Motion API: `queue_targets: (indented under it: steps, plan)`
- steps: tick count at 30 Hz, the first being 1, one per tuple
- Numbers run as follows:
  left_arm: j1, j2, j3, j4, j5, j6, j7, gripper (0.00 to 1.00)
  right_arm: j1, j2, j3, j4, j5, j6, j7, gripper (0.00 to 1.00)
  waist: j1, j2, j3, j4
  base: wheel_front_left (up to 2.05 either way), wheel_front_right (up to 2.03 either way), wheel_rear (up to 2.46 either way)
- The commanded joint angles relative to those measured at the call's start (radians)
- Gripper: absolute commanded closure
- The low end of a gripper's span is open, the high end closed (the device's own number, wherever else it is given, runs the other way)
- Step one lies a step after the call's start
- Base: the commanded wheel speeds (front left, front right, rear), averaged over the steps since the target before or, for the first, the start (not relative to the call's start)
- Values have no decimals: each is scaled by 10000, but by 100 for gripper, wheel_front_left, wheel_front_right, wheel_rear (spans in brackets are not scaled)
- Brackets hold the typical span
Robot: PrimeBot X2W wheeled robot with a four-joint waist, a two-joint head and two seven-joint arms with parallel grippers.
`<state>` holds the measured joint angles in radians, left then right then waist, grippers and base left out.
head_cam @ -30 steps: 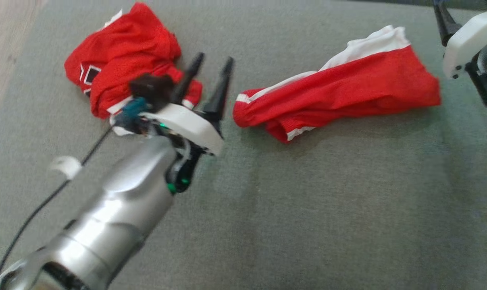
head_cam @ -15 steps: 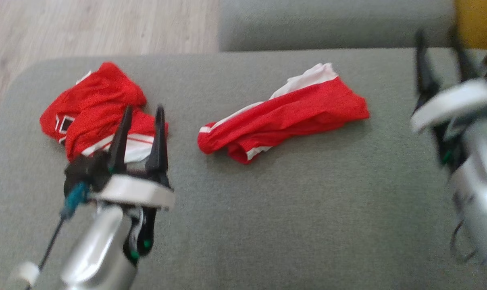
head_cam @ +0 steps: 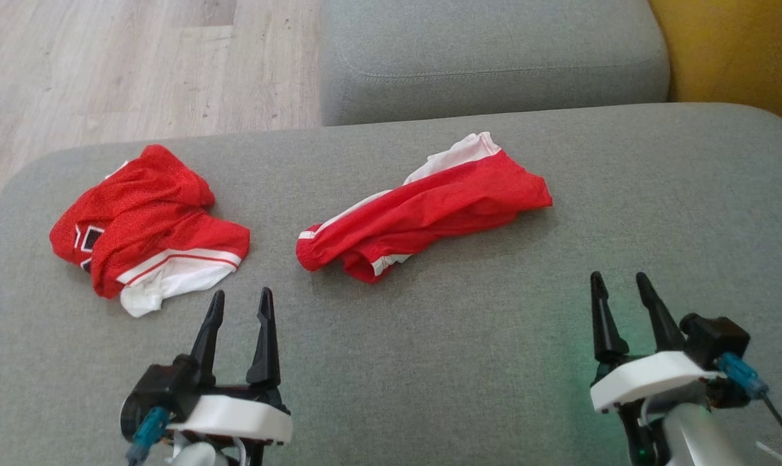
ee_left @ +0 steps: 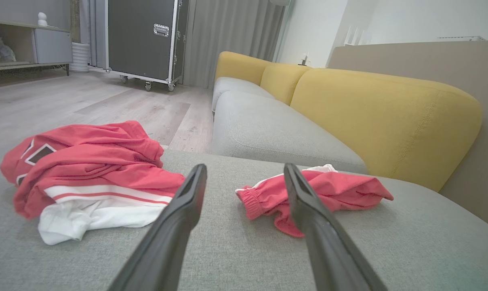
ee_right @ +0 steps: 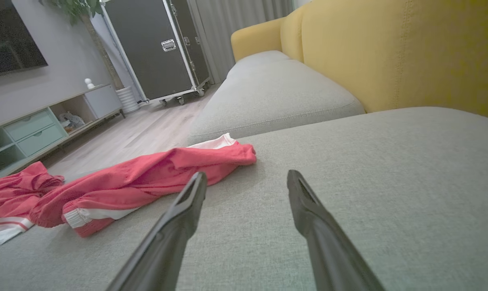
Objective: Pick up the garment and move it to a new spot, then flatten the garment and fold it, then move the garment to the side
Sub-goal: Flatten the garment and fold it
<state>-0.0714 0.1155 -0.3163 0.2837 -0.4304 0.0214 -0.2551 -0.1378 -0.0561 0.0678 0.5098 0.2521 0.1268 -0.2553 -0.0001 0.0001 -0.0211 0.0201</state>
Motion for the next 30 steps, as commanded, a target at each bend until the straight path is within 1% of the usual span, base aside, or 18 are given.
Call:
queue_targets:
  steps: [1, 4, 7, 11, 14, 16, 21, 25, 30]
  plan:
    - [-412, -23, 496, -296, 167, -101, -66, 0, -432, 51, 347, -464, 107, 39, -64, 0, 1, -1, 26, 30, 0, 0, 0]
    - [-422, -200, 637, -188, 450, -367, -66, 0, -410, 54, 358, -527, 164, 39, -50, 0, 1, -1, 116, 168, 0, 0, 0]
    - [-613, -333, 741, -170, 696, -559, -66, 0, -697, 56, 190, -573, -75, 39, 187, 0, 1, -1, 427, 411, 0, 0, 0]
    - [-1009, -475, 782, -182, 907, -781, -66, 0, -1542, 57, -251, -477, -388, 39, 880, 0, 1, -1, 1057, 836, 0, 0, 0]
    - [-1345, -548, 744, -144, 1021, -915, -66, 0, -2482, 57, -694, -126, -706, 39, 1464, 0, 1, -1, 1558, 1199, 0, 0, 0]
    - [-1562, -585, 686, -118, 1059, -999, -66, 0, -3192, 57, -1115, 298, -798, 39, 1861, 0, 1, -1, 1867, 1452, 0, 0, 0]
    - [-2065, -639, 461, -28, 1029, -1132, -66, 0, -4864, -103, -2481, 2094, -1122, 39, 2870, 0, 1, -1, 2426, 2145, 0, 0, 0]
    - [-2324, -648, 153, -92, 737, -1119, -66, 0, -5797, -423, -3656, 3639, -1902, 39, 3314, 0, 1, -1, 2671, 2621, 0, 0, 0]
    - [-2528, -650, -113, -162, 544, -979, -66, 0, -6497, -719, -4613, 4935, -3140, 39, 3487, 0, 1, -1, 2871, 2971, 0, 0, 0]
